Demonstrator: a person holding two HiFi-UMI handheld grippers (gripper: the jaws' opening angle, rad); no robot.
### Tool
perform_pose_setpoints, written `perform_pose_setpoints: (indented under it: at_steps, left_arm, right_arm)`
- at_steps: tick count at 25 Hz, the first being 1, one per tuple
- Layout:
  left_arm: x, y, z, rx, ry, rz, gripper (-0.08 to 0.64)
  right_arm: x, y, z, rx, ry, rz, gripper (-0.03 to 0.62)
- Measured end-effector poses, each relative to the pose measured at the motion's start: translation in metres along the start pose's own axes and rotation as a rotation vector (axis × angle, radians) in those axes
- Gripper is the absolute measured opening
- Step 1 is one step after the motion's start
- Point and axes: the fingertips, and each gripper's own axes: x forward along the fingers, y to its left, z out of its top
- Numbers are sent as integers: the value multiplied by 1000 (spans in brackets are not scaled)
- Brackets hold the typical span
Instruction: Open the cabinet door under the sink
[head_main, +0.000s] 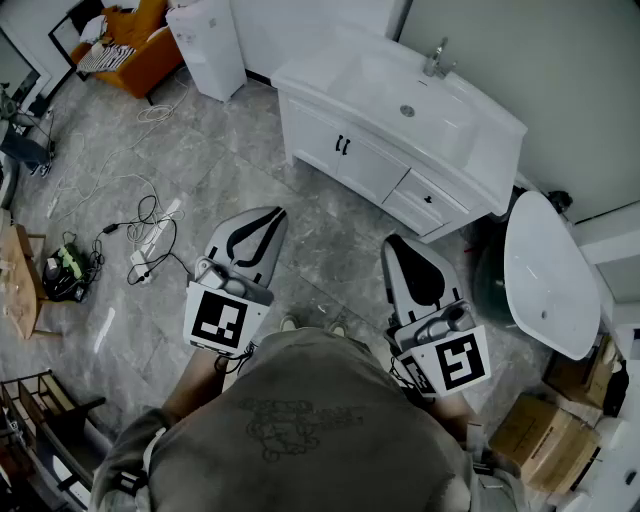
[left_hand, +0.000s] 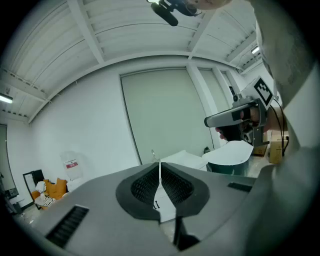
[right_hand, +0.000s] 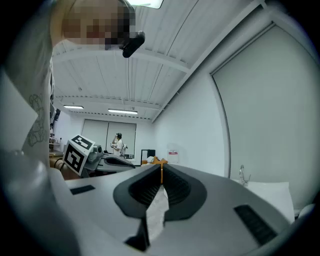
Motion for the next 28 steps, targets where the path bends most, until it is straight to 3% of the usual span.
perform_pose_setpoints:
  at_steps: [3,20,28]
  left_arm:
    - [-5,4,-3,31,-6,-11,23]
    - [-45,36,-23,5,-27,-30,23]
    - [-47,54,-44,-24,-12,-36,23]
  right_arm:
    - [4,7,-1,5,1,0,32]
    - [29,48,-12,14,36,-47,34]
    - [38,48,-24,-5,88,-86,34]
